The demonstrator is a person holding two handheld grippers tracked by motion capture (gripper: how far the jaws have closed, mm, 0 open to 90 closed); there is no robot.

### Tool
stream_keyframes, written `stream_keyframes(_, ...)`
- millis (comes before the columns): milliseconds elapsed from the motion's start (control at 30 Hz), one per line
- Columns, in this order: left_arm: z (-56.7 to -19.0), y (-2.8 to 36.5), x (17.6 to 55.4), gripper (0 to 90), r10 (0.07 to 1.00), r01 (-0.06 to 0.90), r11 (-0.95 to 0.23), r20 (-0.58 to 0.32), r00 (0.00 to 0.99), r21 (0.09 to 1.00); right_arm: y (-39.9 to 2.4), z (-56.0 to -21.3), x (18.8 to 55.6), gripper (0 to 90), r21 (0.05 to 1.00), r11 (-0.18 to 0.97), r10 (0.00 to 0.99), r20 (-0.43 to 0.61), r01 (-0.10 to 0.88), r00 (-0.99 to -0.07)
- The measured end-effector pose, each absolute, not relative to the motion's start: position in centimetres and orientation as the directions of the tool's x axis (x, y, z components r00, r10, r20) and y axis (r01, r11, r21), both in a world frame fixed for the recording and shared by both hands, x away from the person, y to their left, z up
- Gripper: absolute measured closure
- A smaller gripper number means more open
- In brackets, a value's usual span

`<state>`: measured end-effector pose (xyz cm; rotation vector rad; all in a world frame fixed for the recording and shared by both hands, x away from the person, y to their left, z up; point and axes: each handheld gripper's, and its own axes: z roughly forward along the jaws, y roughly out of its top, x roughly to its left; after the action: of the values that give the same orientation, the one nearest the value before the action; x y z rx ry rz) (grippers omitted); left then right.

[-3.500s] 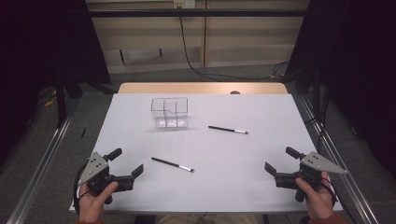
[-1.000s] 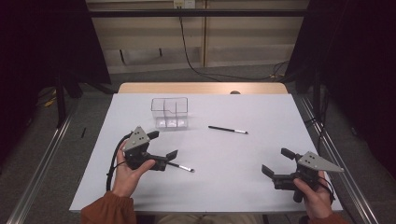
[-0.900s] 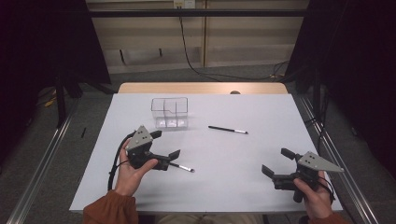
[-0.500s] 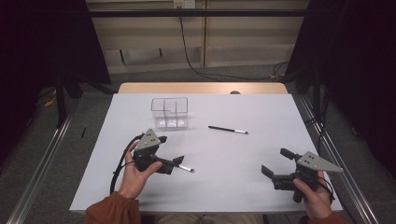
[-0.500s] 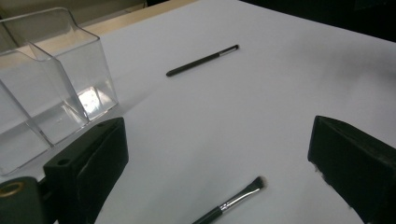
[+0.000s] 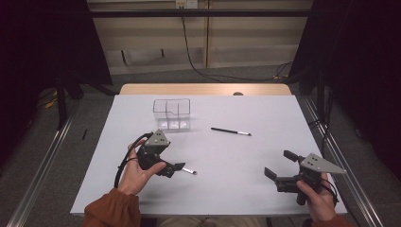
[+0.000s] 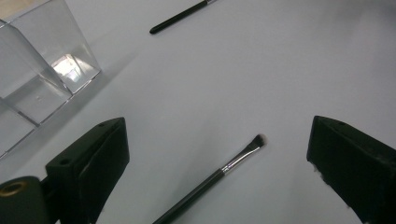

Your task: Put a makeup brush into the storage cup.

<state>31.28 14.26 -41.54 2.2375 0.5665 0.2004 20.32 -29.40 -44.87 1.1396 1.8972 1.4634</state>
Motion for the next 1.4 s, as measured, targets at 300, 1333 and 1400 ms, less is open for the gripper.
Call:
stream_keyframes(300, -41.5, 13.3, 31.8, 6.3, 0.403, 0.326, -0.675, -0.039, 0.914, 0.662, -29.3, -44.9, 20.3, 0.0, 0.944, 0.077, 0.837, 0.114, 0.320, -0.536)
stream_keyframes(1333, -43.0, 11.6, 34.6, 5.7, 0.271, 0.281, -0.880, -0.081, 0.959, 0.382, -29.2, -45.0, 20.4, 0.0, 0.940, 0.090, 0.828, 0.113, 0.329, -0.550)
stream_keyframes(1400, -43.1, 11.4, 34.8, 5.4, 0.293, 0.299, -0.881, -0.074, 0.953, 0.366, -29.2, -45.0, 20.4, 0.0, 0.940, 0.089, 0.827, 0.114, 0.330, -0.550)
